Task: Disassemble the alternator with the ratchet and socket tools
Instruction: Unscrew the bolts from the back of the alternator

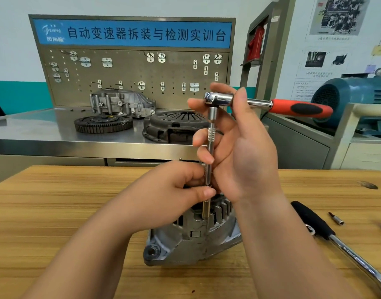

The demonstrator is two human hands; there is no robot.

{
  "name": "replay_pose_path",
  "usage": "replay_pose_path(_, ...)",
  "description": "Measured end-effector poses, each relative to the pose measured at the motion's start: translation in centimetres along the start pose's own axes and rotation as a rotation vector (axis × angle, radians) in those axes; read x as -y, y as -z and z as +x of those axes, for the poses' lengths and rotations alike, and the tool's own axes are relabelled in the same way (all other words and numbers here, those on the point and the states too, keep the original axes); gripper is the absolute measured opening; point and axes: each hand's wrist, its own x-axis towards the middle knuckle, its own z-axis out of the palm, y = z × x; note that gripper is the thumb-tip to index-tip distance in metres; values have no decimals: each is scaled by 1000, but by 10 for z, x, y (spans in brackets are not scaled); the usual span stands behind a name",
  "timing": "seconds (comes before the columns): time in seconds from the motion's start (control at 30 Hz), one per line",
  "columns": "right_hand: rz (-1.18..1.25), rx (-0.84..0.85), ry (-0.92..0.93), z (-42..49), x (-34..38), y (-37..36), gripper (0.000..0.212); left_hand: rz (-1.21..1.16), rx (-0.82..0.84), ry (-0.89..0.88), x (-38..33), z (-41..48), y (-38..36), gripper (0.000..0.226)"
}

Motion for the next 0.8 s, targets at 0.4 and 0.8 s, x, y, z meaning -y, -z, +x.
replay_pose_path(0.4, 7, -11, 48, 0, 2, 2, 30, -2, -32, -15, -9, 5, -5, 30)
replay_pose_path(0.8, -340, -53, 377, -3, -1, -2, 20, -70, -70, 4, -1, 5, -4, 9)
